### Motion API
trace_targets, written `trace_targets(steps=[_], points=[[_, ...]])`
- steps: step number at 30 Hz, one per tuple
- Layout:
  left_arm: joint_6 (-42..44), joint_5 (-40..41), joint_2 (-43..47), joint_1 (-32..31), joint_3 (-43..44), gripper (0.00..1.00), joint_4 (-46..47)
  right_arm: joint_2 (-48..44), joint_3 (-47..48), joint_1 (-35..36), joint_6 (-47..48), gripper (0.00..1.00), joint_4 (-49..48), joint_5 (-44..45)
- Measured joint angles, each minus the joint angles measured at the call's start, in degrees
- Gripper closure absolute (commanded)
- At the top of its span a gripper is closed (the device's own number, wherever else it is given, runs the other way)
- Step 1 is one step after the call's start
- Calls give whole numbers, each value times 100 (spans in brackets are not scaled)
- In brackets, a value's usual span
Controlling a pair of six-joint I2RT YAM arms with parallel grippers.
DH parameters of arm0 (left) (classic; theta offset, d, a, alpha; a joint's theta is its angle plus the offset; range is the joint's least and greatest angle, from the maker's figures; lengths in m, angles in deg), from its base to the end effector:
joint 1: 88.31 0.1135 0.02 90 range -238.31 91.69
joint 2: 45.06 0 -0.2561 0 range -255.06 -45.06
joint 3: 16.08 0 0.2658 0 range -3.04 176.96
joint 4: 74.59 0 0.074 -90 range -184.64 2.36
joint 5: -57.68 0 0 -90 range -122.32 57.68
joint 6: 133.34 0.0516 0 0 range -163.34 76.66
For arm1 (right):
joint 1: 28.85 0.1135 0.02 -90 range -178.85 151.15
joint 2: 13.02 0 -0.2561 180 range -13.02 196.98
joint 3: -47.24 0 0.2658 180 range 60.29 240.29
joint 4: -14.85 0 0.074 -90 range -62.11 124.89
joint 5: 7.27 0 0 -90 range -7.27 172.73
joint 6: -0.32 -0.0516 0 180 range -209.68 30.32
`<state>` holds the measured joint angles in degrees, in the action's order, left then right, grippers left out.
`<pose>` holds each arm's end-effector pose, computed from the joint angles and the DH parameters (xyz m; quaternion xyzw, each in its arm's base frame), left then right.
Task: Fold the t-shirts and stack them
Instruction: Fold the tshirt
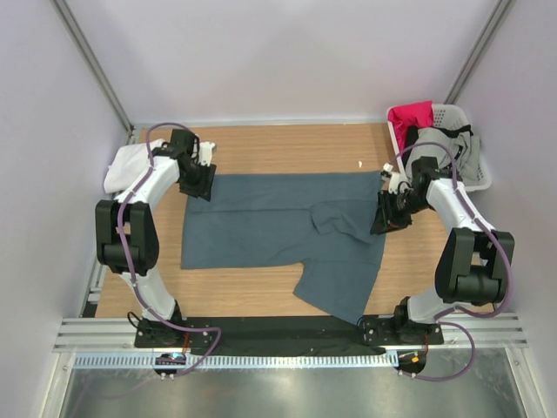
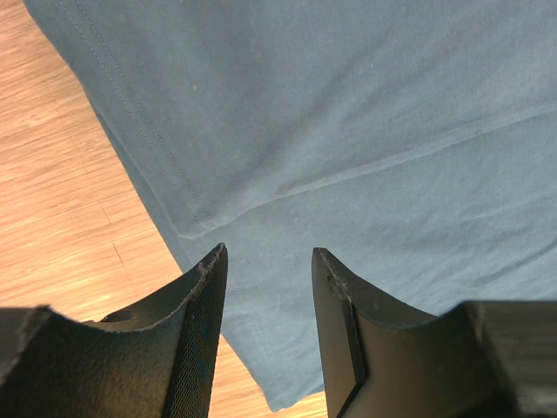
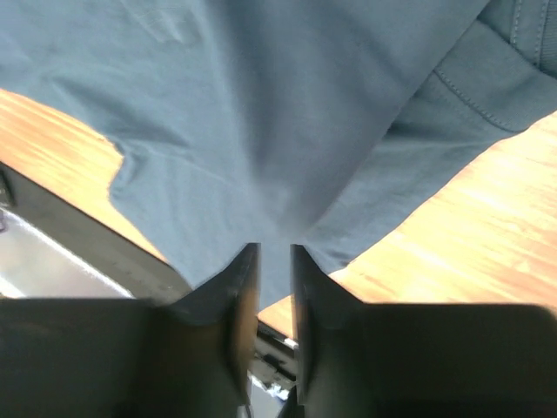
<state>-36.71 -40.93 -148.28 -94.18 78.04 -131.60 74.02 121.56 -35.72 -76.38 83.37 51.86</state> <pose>0.3888 -0.0477 0.2065 0.1217 0.9681 -0.0721 0.2069 0.2852 -0.0077 0.1938 -0.0742 0.9585 0.2484 0.1189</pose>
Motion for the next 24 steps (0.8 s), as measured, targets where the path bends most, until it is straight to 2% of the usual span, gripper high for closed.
trace_targets(steps=[1, 4, 6, 8, 11, 12, 16, 18, 24], points=[[0, 0, 0, 0, -9, 55, 4, 11, 94, 0, -4, 58, 92, -26], [2, 0, 0, 0, -44, 55, 15, 17, 442, 0, 26, 47, 330, -28], [0, 0, 2, 0, -74, 55, 20, -22, 549, 2, 15, 44, 308, 55], [0, 2, 2, 0, -85, 55, 22, -155, 590, 55, 0, 45, 151, 282], [-4, 2, 13, 0, -98, 55, 42, -398, 566, 435, 35, 54, -308, 787], [-4, 2, 22, 0, -111, 55, 46, -459, 540, 721, 76, 58, -518, 931], [-4, 2, 42, 0, -181, 55, 48, -437, 273, 2013, 245, 59, -1357, 1141], [-4, 2, 44, 0, -214, 55, 46, -282, 214, 2441, 304, 60, -1572, 1117], [-17, 2, 87, 0, -284, 55, 66, 533, 234, 2632, 407, 62, -1917, 1137]])
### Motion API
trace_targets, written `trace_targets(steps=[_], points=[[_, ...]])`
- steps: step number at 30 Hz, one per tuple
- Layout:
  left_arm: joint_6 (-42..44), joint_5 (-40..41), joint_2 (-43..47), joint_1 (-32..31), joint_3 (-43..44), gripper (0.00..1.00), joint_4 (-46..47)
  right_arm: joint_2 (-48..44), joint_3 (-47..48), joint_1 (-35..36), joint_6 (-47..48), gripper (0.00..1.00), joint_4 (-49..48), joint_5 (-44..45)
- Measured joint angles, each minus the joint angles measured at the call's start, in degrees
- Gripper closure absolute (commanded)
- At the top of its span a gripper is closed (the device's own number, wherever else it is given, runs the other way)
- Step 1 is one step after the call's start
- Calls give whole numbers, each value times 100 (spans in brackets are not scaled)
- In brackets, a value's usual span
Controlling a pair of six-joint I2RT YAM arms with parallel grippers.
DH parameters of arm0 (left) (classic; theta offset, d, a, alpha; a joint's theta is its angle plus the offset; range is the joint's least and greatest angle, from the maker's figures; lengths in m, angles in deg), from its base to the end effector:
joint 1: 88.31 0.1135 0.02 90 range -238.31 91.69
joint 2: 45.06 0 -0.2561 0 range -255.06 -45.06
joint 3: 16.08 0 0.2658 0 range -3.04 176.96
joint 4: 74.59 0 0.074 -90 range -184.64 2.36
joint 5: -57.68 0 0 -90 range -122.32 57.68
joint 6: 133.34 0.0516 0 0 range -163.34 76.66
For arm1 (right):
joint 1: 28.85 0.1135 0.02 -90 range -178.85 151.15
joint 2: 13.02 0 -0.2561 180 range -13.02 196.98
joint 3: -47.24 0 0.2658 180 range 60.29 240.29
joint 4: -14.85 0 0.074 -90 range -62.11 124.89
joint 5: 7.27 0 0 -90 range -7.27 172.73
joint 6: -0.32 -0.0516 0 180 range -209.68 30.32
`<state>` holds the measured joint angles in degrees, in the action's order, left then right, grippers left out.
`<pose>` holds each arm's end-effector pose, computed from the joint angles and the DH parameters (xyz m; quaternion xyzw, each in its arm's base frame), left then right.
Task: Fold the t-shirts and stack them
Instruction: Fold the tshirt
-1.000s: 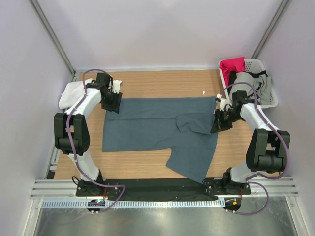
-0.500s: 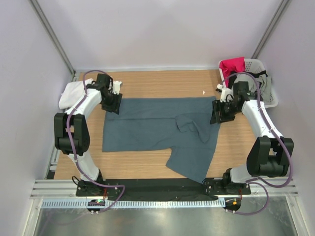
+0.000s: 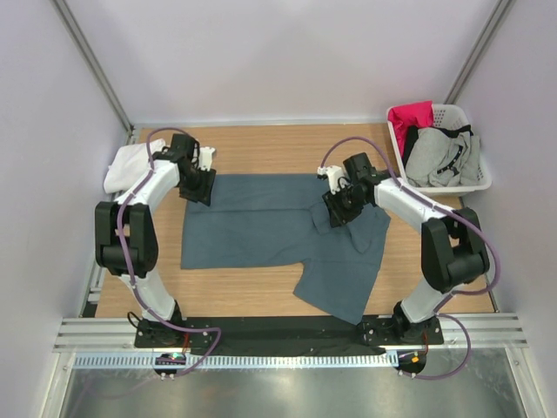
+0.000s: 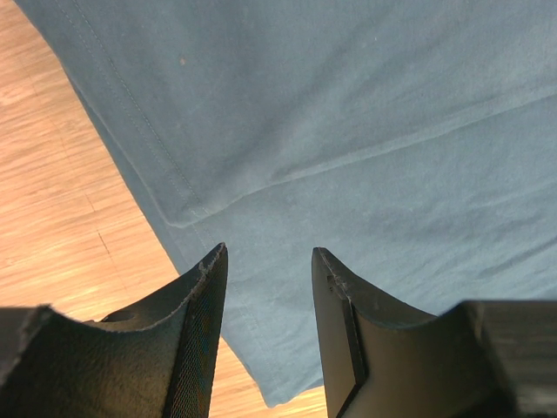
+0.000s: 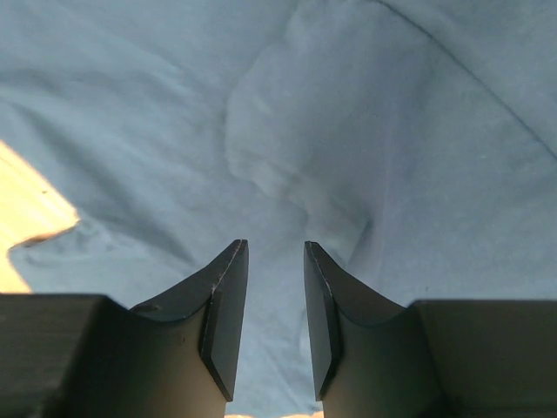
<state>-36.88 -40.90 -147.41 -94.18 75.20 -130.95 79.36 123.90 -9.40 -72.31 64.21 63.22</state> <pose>0.3808 -0.0469 0.1972 0.1196 0.9707 -0.0724 0.1955 0.3131 0.1289 0.1861 -0.3386 0.9015 0.1693 0.2096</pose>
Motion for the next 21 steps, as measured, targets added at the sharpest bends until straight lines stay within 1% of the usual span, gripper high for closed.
trace_targets(steps=[4, 8, 21], points=[[-4, 0, 50, 0, -111, 55, 22, 568, 197, 48, 52, 63, -87, 57], [-4, 0, 52, 0, -190, 55, 24, 885, 376, 195, 52, 63, -214, 76], [-4, 20, 63, 0, -245, 55, 24, 1003, 479, 562, 48, 63, -343, 79]])
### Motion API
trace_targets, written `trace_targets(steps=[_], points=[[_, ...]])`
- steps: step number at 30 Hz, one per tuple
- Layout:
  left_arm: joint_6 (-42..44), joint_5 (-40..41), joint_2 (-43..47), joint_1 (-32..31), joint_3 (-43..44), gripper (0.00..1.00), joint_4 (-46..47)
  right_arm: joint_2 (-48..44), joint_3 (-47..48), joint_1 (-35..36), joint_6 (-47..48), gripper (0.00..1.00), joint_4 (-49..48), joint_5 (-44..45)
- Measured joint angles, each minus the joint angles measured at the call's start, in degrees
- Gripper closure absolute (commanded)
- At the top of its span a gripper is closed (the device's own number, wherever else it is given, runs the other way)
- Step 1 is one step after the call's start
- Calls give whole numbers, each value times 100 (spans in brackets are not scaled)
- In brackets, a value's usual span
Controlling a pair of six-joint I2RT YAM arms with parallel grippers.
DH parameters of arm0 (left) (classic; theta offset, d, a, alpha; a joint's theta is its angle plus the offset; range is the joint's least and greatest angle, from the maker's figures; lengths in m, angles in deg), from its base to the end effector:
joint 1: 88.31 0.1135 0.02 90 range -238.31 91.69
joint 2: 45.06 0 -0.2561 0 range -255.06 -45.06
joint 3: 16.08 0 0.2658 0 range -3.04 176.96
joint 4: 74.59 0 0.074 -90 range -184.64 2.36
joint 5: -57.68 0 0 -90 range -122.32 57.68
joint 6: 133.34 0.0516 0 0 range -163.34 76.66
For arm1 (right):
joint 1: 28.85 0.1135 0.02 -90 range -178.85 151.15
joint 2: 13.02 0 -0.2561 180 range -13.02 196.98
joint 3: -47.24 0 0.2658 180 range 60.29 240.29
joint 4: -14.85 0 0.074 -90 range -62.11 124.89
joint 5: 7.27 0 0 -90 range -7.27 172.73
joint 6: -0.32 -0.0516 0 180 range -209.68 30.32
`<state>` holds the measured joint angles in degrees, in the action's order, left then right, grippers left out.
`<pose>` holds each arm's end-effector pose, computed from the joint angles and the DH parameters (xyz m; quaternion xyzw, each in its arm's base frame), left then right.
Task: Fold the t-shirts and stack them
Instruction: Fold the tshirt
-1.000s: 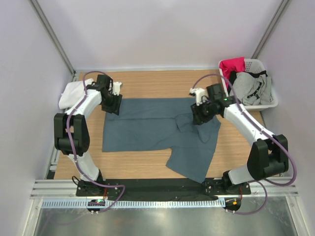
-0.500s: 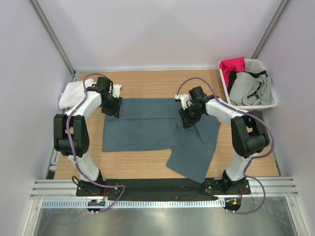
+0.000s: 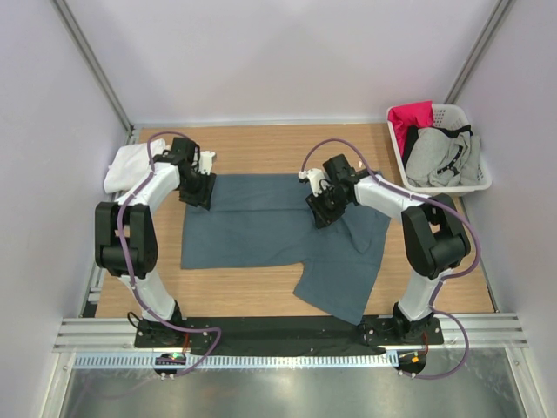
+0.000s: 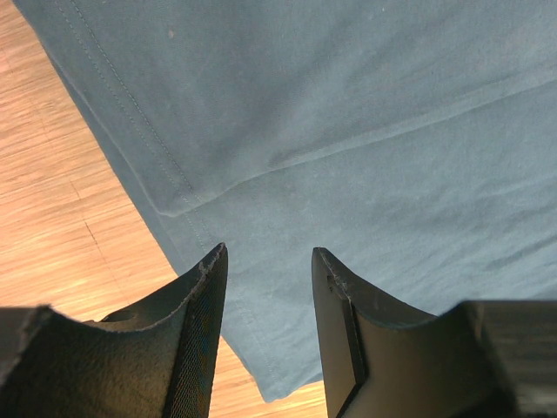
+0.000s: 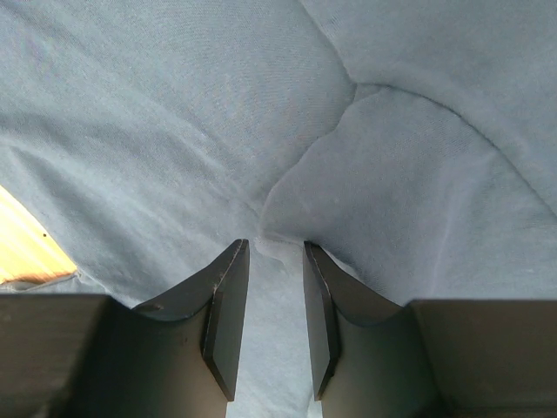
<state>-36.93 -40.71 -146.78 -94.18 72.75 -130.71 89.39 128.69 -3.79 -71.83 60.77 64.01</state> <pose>0.3732 -0.0459 0.1882 0.1181 0.9736 -0.0711 0.1820 0.3295 0.1724 0.1555 -0.3839 0.8878 0.1715 0.1873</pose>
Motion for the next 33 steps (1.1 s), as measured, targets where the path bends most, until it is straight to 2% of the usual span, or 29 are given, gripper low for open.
trace_targets(steps=[12, 15, 16, 19, 22, 33], points=[[0, 2, 0, 0, 0, 55, 0, 221, -83, 50, -22, 63, -105, 94], [0, 9, 0, 0, 0, 55, -2, 271, -83, 50, -17, 72, -116, 116], [2, 22, 0, 0, 2, 55, 0, 275, -83, 50, -17, 80, -116, 127], [0, 26, 0, 0, 0, 55, 0, 286, -83, 52, -35, 93, -118, 151], [0, 26, 0, 0, 0, 55, 0, 286, -83, 61, -44, 99, -118, 170], [-2, 22, 0, 0, 2, 55, 7, -142, -79, 105, -39, 99, 380, 17]])
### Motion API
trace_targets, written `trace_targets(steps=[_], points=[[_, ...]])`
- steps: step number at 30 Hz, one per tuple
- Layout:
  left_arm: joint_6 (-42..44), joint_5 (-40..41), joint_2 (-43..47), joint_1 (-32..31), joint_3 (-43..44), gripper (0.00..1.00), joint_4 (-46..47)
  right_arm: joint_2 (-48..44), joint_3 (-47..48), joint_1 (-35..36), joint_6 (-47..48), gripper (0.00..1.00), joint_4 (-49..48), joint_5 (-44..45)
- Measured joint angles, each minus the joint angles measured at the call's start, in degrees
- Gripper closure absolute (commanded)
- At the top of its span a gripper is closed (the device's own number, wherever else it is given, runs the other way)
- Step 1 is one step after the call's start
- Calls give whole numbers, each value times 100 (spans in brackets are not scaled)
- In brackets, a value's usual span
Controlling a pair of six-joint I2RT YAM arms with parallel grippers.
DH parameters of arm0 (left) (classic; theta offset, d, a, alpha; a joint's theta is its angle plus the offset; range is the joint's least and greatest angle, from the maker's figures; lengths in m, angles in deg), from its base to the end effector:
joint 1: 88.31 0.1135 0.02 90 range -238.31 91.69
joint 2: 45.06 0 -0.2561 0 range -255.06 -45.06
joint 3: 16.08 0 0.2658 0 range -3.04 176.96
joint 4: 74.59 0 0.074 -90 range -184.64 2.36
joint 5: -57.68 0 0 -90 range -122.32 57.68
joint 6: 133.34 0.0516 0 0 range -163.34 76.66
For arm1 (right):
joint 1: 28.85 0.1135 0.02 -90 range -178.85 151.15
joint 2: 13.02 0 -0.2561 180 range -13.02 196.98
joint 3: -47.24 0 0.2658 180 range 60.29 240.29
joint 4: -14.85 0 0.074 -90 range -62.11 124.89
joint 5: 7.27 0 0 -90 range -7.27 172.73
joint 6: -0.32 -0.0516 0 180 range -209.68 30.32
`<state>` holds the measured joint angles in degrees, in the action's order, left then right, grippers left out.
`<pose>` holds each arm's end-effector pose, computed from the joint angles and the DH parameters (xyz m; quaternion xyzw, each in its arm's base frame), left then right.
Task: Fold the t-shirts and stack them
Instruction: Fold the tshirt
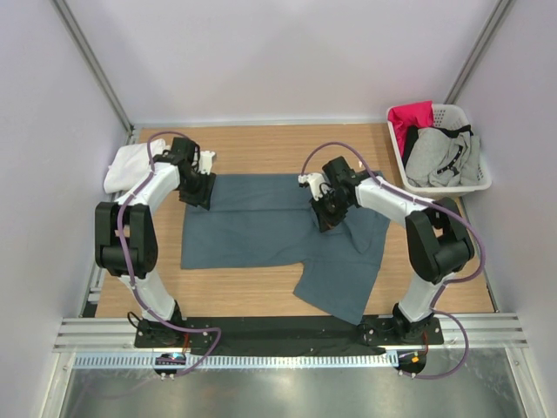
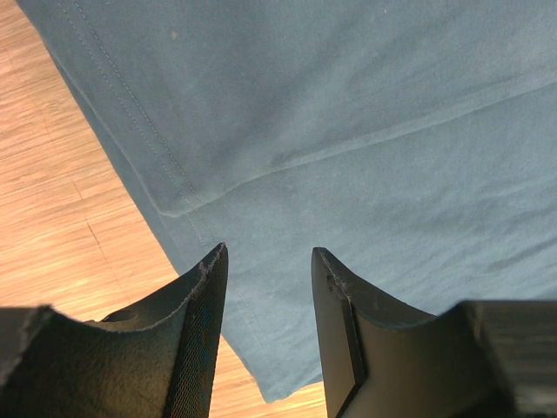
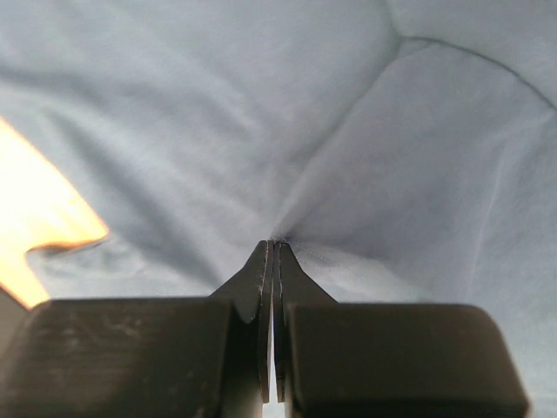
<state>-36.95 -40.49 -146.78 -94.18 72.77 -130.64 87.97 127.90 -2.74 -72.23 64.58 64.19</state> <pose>0.3734 -0.0458 0.1884 0.1177 0.9736 -0.0692 0.1828 0.3160 0.1732 0.1570 -0.3866 0.8923 0.1711 0.1584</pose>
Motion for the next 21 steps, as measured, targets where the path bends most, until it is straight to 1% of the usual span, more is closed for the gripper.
trace_targets(steps=[5, 8, 10, 11, 12, 13, 15, 21], points=[[-24, -7, 0, 0, -2, 55, 52, -358, 2, 118, -2, 99, 262, -214], [-39, -11, 0, 0, -2, 55, 96, -400, 2, 203, -2, 98, 334, -365], [-44, -26, 0, 2, -2, 55, 114, -398, 0, 245, -4, 87, 393, -452], [-44, -31, 0, 0, -2, 55, 118, -398, 2, 262, -11, 80, 422, -511], [-44, -35, 0, 0, -2, 55, 118, -389, 9, 273, -26, 65, 442, -568], [-44, -37, 0, 0, -2, 55, 120, -363, 33, 282, -50, 61, 485, -632], [-44, -35, 0, 0, -2, 55, 120, -267, 138, 284, -24, 57, 575, -750], [-39, 31, 0, 2, -2, 55, 122, -197, 675, 208, -219, 57, 542, -798]])
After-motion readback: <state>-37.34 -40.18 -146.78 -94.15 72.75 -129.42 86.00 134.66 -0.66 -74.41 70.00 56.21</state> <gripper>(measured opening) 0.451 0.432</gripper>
